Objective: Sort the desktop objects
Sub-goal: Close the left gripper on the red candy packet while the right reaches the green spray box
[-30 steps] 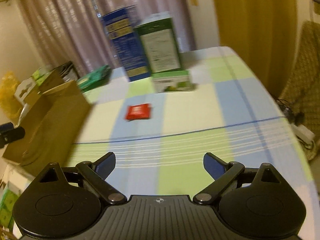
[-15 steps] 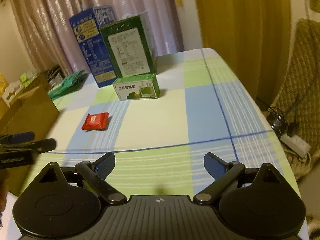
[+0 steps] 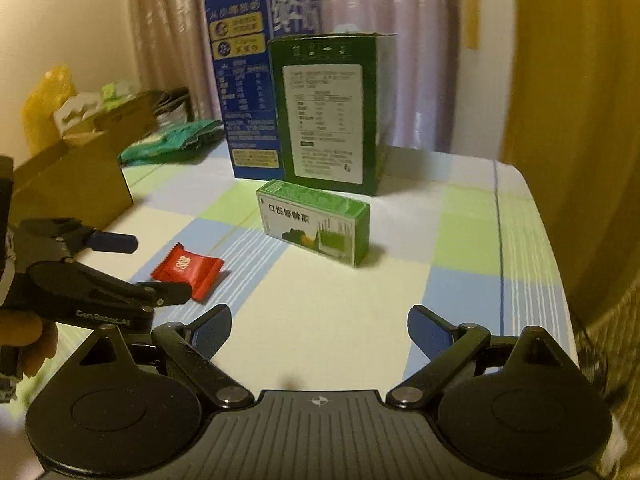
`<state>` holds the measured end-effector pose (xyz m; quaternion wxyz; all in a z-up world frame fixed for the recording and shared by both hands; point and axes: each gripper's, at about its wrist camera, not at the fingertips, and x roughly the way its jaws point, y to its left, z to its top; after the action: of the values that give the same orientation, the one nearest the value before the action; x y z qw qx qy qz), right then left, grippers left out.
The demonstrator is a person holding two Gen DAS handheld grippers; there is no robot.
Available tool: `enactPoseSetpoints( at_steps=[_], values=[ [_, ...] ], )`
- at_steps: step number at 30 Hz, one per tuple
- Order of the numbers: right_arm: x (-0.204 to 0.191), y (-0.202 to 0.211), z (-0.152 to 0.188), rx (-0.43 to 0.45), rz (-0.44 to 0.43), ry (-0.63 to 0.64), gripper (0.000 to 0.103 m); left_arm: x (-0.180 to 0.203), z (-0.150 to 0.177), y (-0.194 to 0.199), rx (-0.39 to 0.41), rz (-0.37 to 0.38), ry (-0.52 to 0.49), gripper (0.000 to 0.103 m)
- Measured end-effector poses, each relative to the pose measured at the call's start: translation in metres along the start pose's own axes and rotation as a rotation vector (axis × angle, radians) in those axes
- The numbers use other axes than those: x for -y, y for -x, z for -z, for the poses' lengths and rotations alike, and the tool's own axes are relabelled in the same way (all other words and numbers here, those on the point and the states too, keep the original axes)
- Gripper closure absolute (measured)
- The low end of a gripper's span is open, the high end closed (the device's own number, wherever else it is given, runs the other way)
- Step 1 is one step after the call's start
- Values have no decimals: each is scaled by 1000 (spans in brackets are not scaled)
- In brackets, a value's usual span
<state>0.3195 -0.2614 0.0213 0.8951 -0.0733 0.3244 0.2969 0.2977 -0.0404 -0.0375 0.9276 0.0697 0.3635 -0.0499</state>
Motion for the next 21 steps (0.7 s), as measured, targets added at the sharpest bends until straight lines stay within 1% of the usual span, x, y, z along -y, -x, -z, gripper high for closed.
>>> enactPoseSetpoints(
  at_steps=[4,7,9,10,11,17,21],
  values=[
    [7,-17,-7,-11,-1,44,10,3,-3,-14,-17,-19,-13,16],
    [11,-26,-11,-16,-9,61,10,3,-5,-21,-34,-30,-29,27],
    [10,-33,-14,-21,-10,89,10,3,-7,-23,-28,-24,-35,46],
    [10,-37,-15,-23,-9,106,10,3,-10,-24,-28,-32,-44,50],
    [9,-41,-17,-24,-9,120,10,3,-13,-26,-29,-36,-53,56],
    [13,-66,-31,-33,19,170,10,-6,-33,-34,-12,-33,-65,61],
    [17,-83,-40,-38,33,180,11,-14,-42,-37,-4,-35,-56,61]
  ],
)
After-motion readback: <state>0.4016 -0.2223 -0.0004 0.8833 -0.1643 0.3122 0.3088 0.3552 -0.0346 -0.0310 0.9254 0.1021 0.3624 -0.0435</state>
